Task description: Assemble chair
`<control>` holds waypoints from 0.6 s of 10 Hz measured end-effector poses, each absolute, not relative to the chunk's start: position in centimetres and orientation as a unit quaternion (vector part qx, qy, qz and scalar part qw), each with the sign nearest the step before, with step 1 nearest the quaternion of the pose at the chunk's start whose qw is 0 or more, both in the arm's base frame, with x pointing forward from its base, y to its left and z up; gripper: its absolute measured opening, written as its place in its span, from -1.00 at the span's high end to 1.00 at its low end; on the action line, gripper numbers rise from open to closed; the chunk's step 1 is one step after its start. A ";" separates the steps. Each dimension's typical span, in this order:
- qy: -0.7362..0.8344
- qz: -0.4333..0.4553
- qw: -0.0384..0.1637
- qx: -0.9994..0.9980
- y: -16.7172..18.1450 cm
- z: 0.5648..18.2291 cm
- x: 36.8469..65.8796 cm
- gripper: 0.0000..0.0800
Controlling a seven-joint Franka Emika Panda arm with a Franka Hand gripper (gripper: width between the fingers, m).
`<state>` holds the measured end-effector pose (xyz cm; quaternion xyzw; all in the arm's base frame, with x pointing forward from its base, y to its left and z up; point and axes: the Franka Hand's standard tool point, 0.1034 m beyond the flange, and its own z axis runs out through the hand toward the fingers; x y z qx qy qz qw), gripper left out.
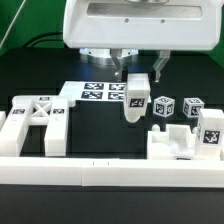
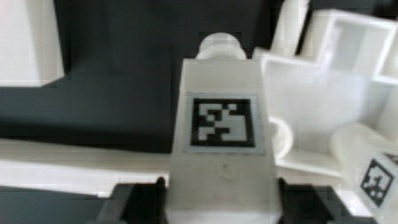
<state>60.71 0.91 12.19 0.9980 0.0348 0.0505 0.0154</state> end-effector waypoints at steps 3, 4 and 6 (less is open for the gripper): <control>0.034 0.155 0.028 0.987 0.5 12.0 61.5 0.29; 0.035 0.169 0.025 0.985 1.5 12.3 61.9 0.29; 0.046 0.174 0.024 0.983 2.7 12.0 62.1 0.29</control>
Offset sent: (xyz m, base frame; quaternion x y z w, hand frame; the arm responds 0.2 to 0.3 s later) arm 0.0165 0.0266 0.0118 0.0152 0.1348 0.0374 0.9900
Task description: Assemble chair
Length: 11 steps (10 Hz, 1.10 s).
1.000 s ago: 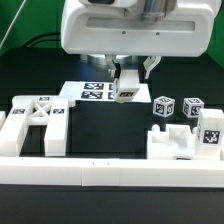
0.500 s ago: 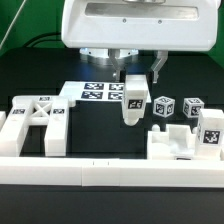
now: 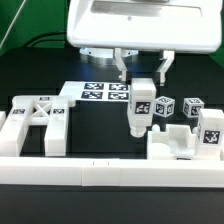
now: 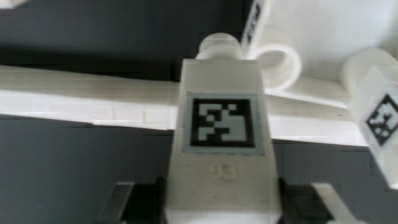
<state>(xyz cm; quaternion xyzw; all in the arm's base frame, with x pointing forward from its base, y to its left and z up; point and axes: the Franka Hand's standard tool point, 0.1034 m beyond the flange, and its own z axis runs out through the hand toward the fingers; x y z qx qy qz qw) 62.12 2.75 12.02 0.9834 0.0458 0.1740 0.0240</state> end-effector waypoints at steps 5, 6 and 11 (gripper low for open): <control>0.051 0.191 0.022 0.980 4.3 12.0 62.8 0.28; 0.052 0.228 0.026 0.972 4.2 12.6 63.6 0.28; 0.058 0.232 0.029 0.970 4.7 11.0 63.1 0.28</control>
Offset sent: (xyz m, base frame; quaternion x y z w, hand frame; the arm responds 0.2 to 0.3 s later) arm 0.0081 0.0230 -0.0006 -0.0445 0.0768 -0.0028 0.9960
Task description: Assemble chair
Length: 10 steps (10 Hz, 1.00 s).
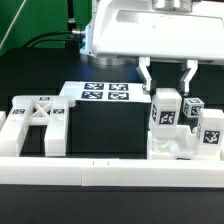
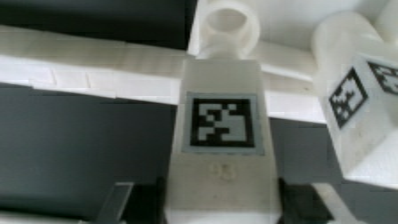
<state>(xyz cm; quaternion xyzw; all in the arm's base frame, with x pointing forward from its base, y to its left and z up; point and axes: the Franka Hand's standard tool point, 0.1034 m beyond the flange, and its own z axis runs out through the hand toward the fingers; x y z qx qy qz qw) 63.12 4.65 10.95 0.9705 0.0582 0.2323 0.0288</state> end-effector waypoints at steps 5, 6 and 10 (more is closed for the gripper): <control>0.061 0.237 0.029 0.969 5.0 10.9 63.2 0.28; 0.062 0.237 0.028 0.969 5.1 11.0 63.2 0.28; 0.063 0.240 0.027 0.968 5.1 11.6 63.2 0.28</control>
Offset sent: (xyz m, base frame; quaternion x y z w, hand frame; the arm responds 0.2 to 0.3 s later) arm -0.0049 0.0010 -0.0035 0.0003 -0.0062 0.0036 1.0000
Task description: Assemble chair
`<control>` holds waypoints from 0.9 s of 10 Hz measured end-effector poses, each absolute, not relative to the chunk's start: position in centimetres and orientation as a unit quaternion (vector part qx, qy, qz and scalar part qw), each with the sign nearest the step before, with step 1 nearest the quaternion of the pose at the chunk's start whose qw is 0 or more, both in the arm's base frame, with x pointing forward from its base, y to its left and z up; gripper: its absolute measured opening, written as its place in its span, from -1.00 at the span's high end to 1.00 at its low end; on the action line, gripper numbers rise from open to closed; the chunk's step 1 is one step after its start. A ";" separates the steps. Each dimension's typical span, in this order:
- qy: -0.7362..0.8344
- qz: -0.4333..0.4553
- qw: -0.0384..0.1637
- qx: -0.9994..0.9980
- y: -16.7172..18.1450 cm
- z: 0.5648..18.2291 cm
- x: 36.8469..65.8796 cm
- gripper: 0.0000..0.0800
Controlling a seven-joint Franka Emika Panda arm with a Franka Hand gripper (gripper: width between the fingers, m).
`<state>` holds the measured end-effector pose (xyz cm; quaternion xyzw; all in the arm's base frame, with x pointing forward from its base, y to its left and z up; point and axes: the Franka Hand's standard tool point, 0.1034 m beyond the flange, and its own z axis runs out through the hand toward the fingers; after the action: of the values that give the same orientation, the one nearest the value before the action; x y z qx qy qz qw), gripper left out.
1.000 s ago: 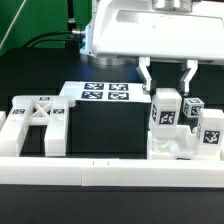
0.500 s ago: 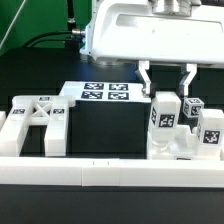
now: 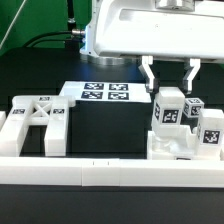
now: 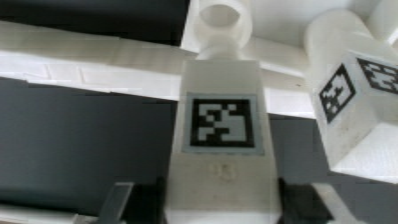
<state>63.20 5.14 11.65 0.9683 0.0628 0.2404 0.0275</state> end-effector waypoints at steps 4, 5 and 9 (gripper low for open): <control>0.063 0.237 0.028 0.969 5.1 11.4 62.9 0.28; 0.063 0.236 0.028 0.969 5.0 11.3 62.8 0.28; 0.063 0.230 0.029 0.971 4.9 10.6 62.5 0.28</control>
Offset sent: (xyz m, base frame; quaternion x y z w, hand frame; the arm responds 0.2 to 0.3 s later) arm -0.0121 0.0004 -0.0025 0.0004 -0.0032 0.0020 1.0000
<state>62.51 4.92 10.55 0.9706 0.0632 0.2305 0.0293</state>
